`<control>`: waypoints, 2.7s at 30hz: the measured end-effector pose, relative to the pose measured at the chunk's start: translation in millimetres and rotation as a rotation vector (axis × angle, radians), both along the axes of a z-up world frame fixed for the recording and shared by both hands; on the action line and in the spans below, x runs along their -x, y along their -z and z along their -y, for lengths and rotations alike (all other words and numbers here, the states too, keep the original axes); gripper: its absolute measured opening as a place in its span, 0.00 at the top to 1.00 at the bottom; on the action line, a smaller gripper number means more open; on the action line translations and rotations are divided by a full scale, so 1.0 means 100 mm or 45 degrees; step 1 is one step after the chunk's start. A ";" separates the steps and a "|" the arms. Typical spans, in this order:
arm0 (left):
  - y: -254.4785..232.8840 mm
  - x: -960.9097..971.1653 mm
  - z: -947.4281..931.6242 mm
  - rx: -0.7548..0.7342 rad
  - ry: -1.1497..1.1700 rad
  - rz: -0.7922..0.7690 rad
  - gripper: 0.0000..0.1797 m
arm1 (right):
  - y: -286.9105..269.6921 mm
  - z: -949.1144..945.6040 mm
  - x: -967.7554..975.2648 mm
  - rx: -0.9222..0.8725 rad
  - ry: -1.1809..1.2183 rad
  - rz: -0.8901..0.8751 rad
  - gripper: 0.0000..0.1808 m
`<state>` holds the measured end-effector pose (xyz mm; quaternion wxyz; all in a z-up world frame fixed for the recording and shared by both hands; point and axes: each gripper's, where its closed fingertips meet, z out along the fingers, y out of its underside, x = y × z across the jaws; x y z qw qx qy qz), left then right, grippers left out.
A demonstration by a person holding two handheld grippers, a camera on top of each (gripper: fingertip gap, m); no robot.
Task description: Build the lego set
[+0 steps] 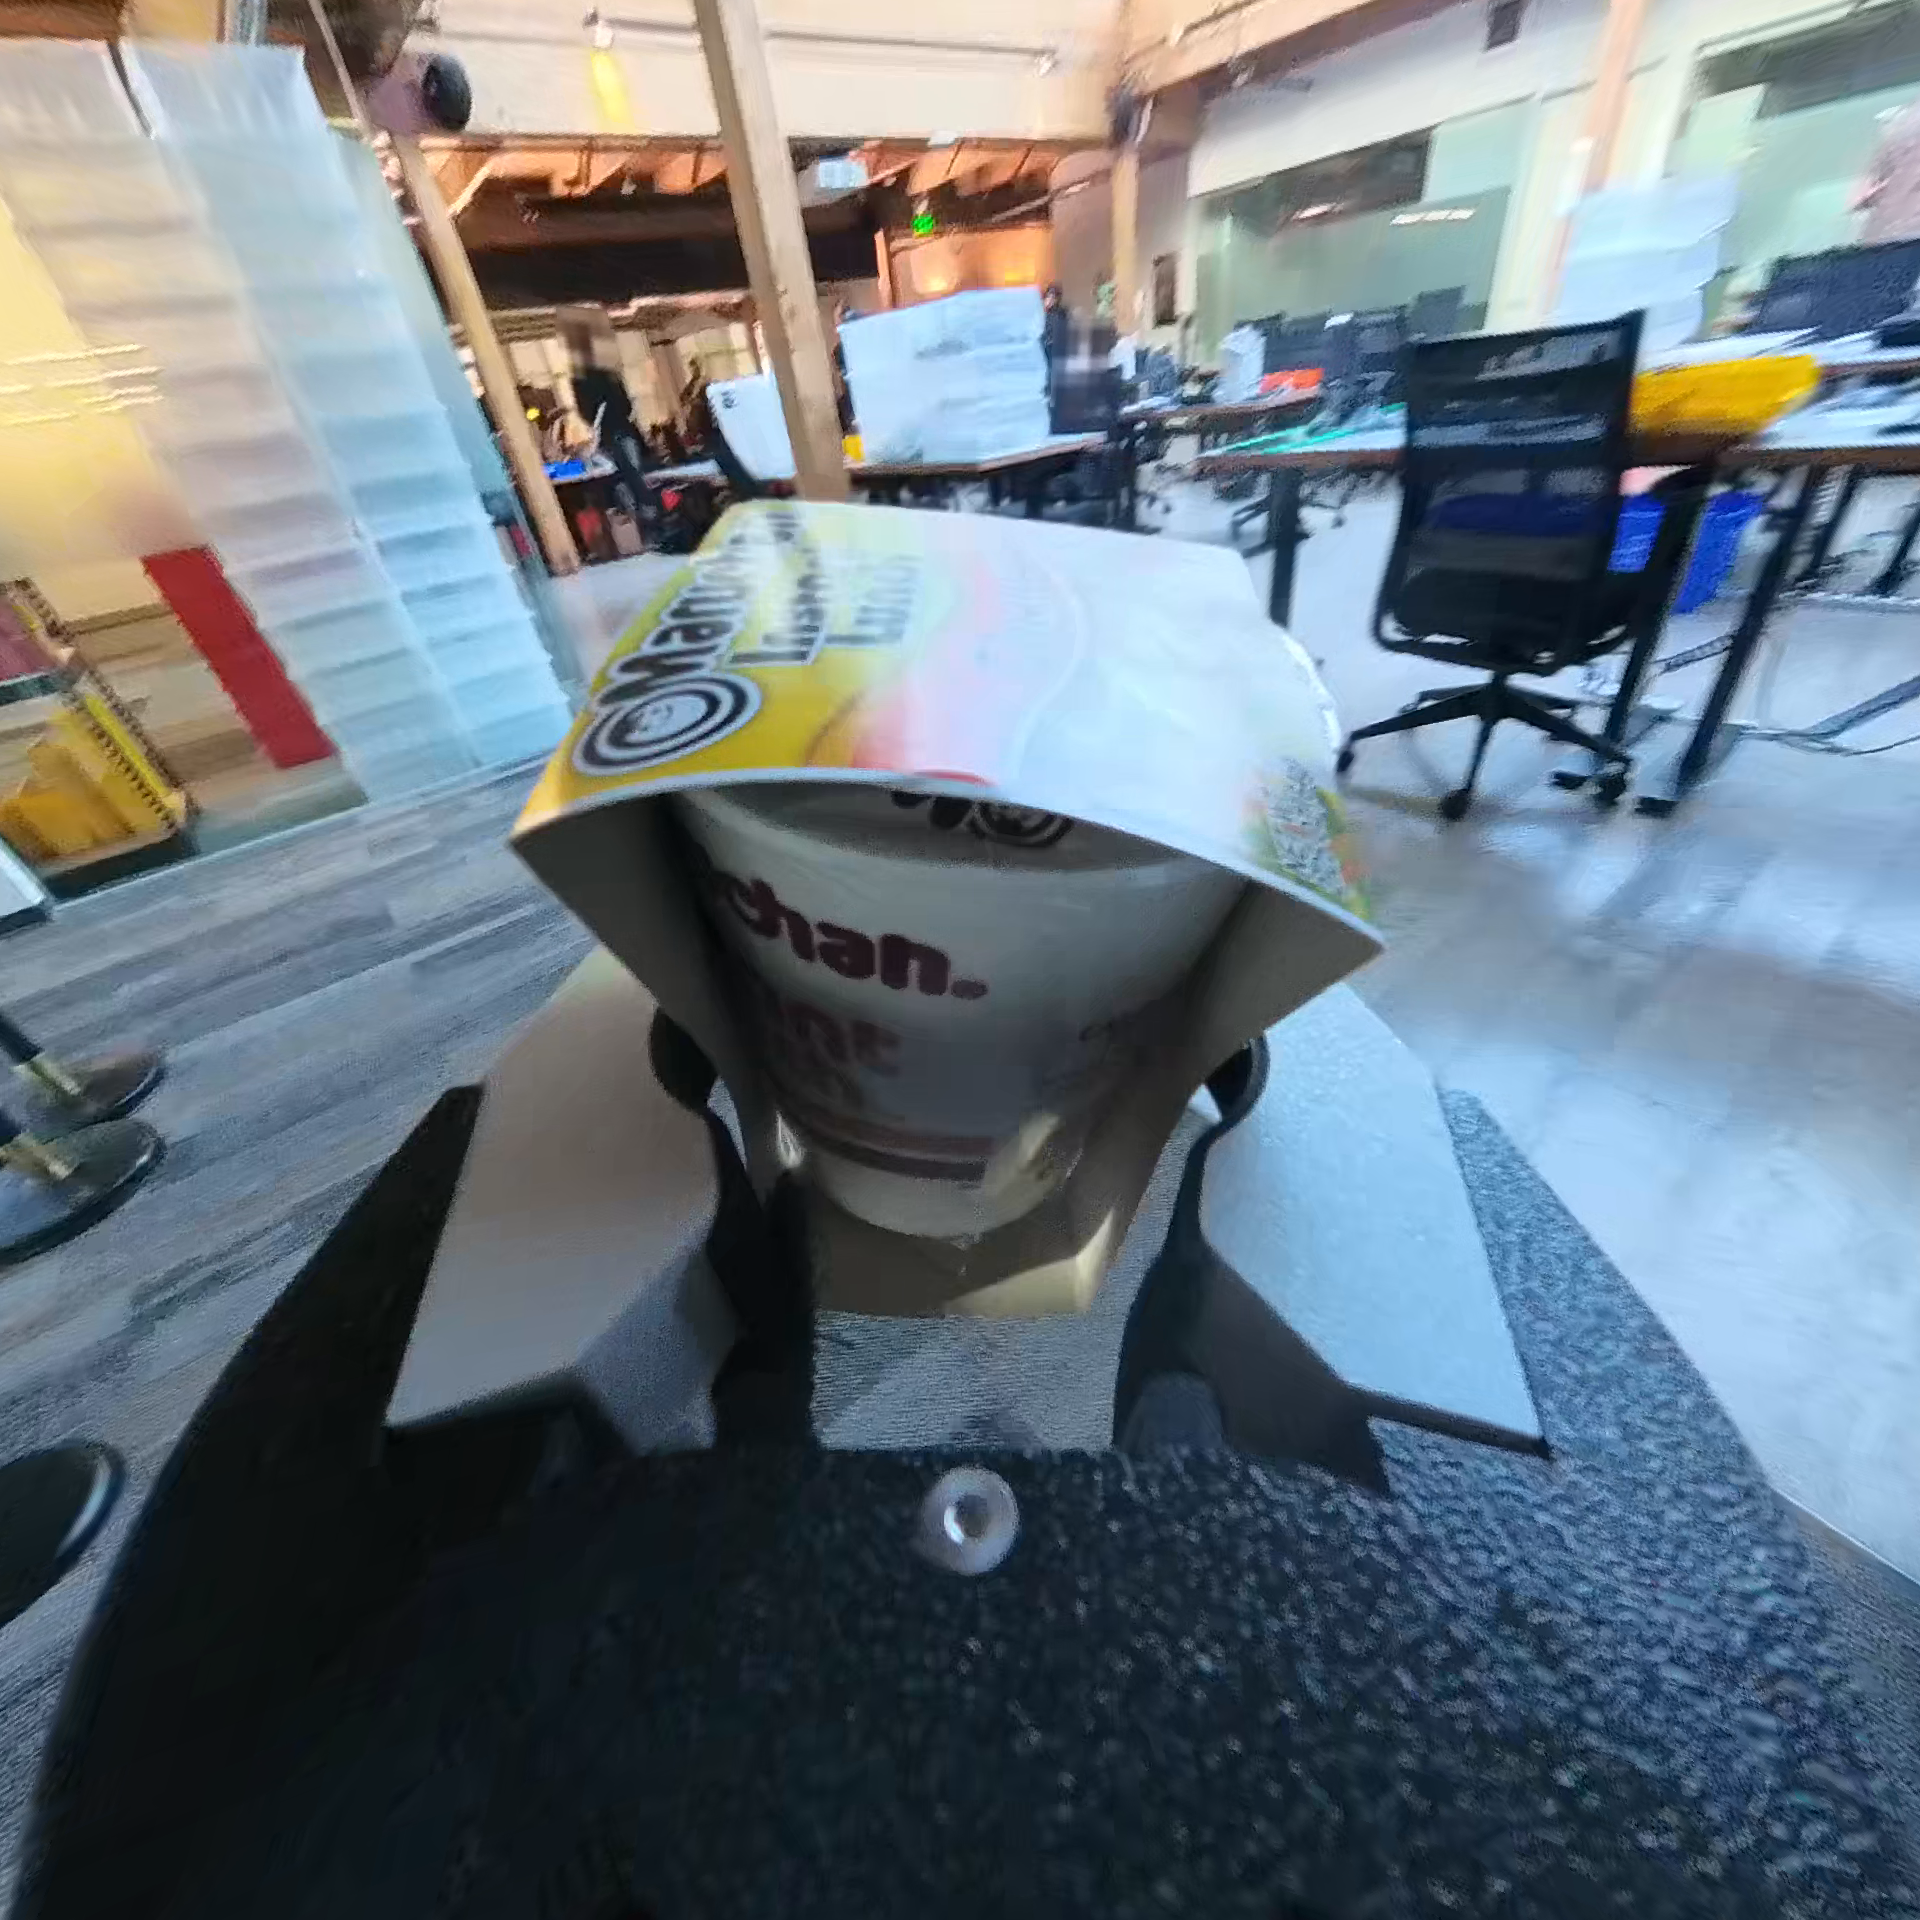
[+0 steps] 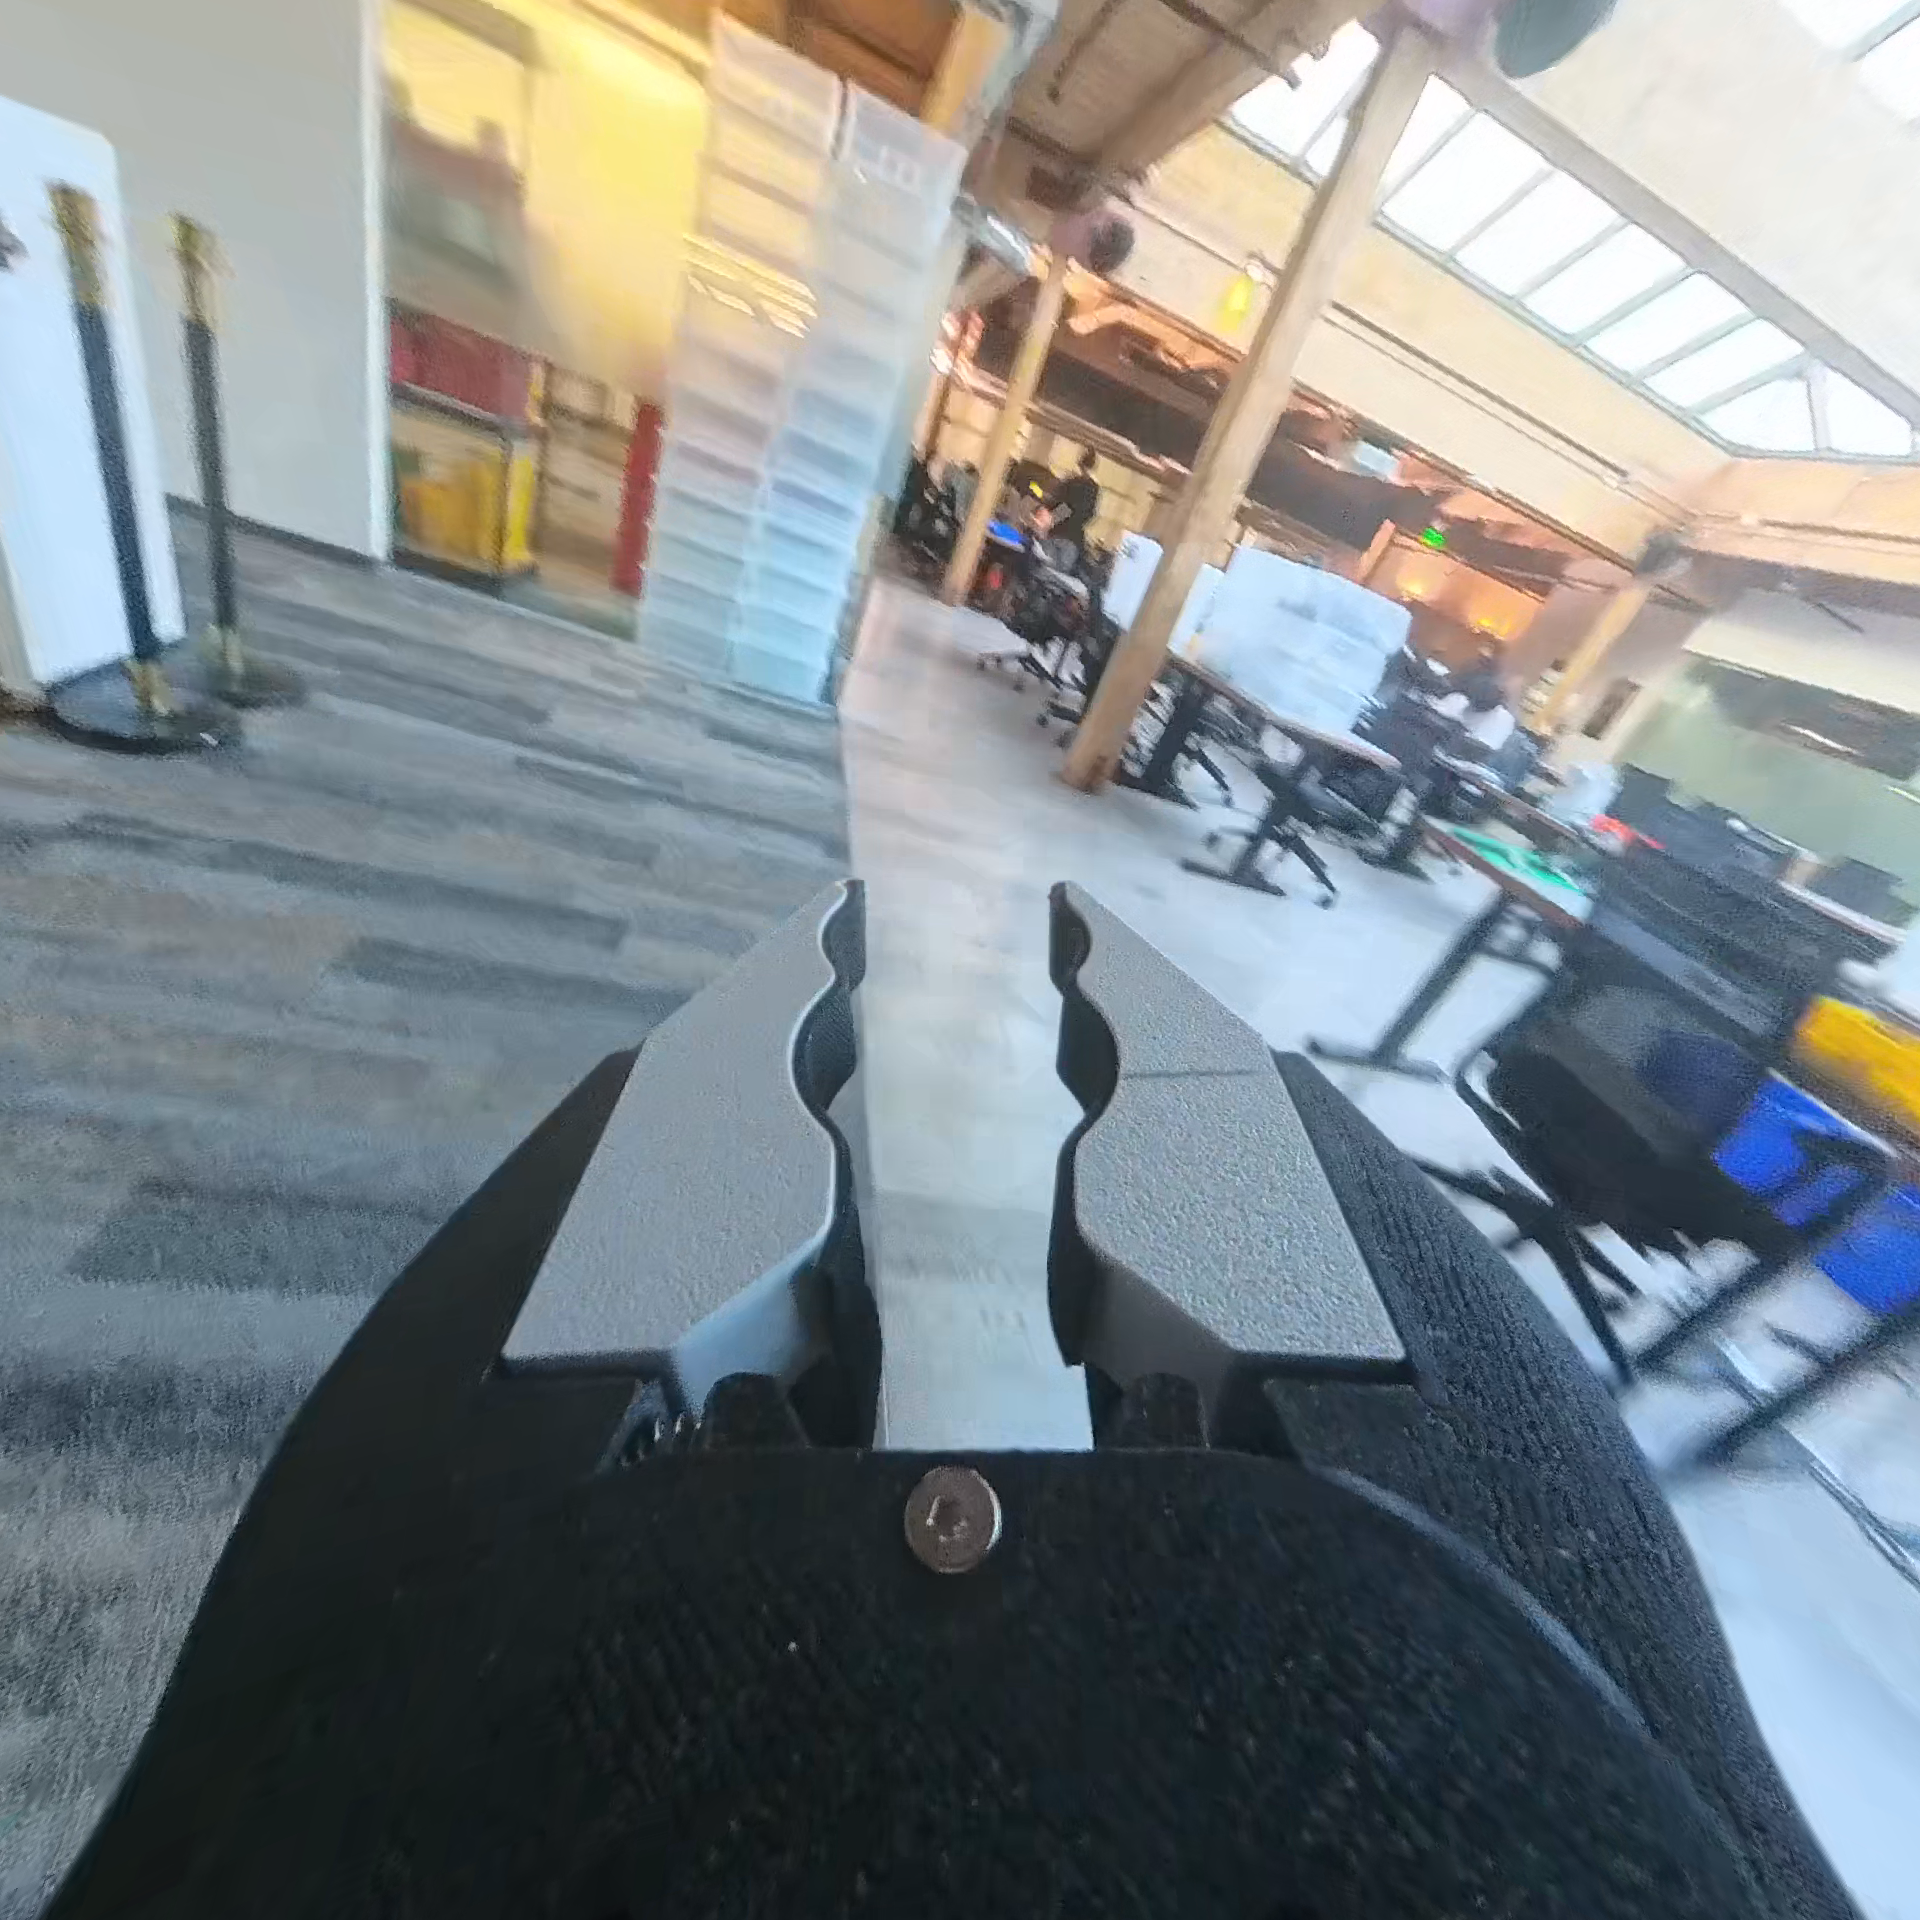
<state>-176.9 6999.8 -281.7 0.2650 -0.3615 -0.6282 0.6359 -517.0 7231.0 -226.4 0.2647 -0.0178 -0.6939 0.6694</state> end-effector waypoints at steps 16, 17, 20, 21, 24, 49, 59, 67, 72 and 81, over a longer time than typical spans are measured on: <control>0.54 1.98 4.90 -0.022 -0.259 0.272 0.48 | -0.16 5.28 2.82 -0.028 -0.098 -0.081 0.81; 0.46 2.32 5.21 0.023 -0.188 0.321 0.48 | -0.19 5.46 3.05 -0.030 -0.070 -0.095 0.81; 0.14 3.42 6.07 0.141 0.021 0.364 0.48 | -0.13 5.92 3.86 -0.074 0.048 -0.069 0.81; 0.01 3.80 6.35 0.179 0.075 0.326 0.48 | -0.07 6.06 4.12 -0.079 0.079 -0.037 0.81; -0.28 4.89 7.17 0.222 0.156 0.146 0.48 | 0.16 6.47 4.95 -0.107 0.204 -0.003 0.81; -0.10 8.88 14.13 -0.004 -0.426 -0.035 0.48 | -0.21 14.92 9.54 0.052 -0.401 -0.009 0.79; -0.94 11.55 17.35 0.178 -0.159 -0.138 0.48 | -0.15 16.78 11.95 0.049 -0.029 0.082 0.79; -0.82 13.19 19.69 0.176 -0.220 -0.117 0.48 | 0.11 18.85 14.02 -0.040 0.166 -0.012 0.79; -0.94 13.87 20.88 0.101 -0.211 -0.173 0.48 | -0.38 21.05 14.61 0.019 -0.104 -0.078 0.82; -0.11 14.41 23.28 -0.033 -0.449 -0.072 0.48 | -0.84 24.90 14.78 0.295 -0.559 -0.071 0.80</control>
